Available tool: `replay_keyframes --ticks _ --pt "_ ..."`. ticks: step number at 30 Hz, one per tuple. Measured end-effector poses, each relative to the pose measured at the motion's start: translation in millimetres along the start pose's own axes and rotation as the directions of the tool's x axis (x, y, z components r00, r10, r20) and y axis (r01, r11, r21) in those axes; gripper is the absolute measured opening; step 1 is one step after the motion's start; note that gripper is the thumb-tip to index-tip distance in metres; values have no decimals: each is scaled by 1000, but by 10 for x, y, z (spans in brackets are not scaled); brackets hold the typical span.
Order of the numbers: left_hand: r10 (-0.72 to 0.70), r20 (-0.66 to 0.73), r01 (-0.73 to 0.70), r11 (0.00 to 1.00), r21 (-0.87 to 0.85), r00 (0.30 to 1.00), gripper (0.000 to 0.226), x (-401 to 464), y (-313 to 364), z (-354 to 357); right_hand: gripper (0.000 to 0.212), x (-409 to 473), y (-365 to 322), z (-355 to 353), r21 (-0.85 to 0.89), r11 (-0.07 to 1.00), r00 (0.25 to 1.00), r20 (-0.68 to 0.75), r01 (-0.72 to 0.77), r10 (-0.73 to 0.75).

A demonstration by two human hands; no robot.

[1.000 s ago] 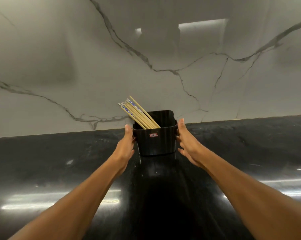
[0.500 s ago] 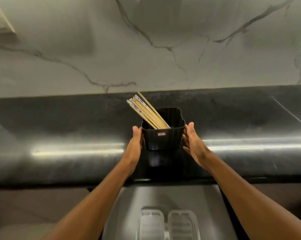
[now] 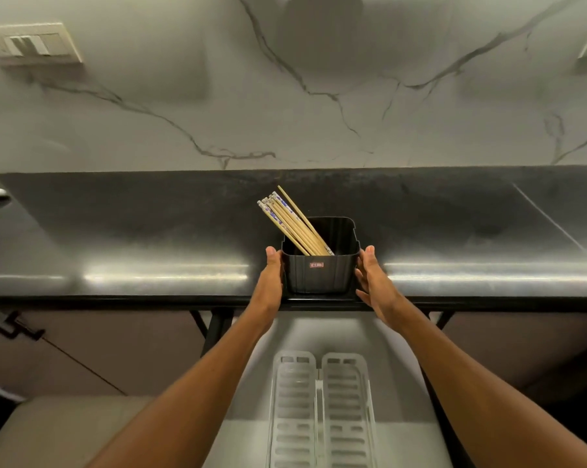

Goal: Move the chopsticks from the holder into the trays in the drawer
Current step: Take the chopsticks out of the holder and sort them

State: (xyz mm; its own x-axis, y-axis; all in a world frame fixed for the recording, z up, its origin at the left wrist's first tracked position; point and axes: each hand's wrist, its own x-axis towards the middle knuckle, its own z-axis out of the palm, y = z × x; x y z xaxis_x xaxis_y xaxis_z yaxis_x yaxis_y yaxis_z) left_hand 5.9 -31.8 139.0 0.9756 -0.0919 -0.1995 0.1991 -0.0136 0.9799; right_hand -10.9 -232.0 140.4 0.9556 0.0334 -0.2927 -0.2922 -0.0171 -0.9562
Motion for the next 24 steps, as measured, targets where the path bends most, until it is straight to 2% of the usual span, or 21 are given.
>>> replay_keyframes --ticks 6,9,12,15,18,21,24 --pt "1 -18 -1 1000 -9 1000 65 -8 -33 17 98 2 16 16 0 1000 1000 -9 -9 9" --pt "-16 -35 17 1000 17 999 70 0 -46 42 99 3 41 17 -11 1000 1000 -13 -9 9" --pt "-36 -71 38 999 16 997 73 -26 4 47 98 -29 7 26 -47 998 996 -78 35 -39" --pt "-40 -126 42 999 14 991 73 -45 80 -7 75 -77 -104 12 -168 980 964 -227 102 -139" --pt "-23 -161 24 1000 7 987 73 -71 141 -124 51 -181 -258 0 -313 940 893 -370 138 -254" --pt "-5 -181 10 1000 29 983 73 -92 202 -204 36 -272 -447 22 -402 899 841 -414 175 -349" --pt "4 -200 3 999 35 980 73 -73 295 -228 29 -271 -641 66 -423 887 828 -418 187 -374"
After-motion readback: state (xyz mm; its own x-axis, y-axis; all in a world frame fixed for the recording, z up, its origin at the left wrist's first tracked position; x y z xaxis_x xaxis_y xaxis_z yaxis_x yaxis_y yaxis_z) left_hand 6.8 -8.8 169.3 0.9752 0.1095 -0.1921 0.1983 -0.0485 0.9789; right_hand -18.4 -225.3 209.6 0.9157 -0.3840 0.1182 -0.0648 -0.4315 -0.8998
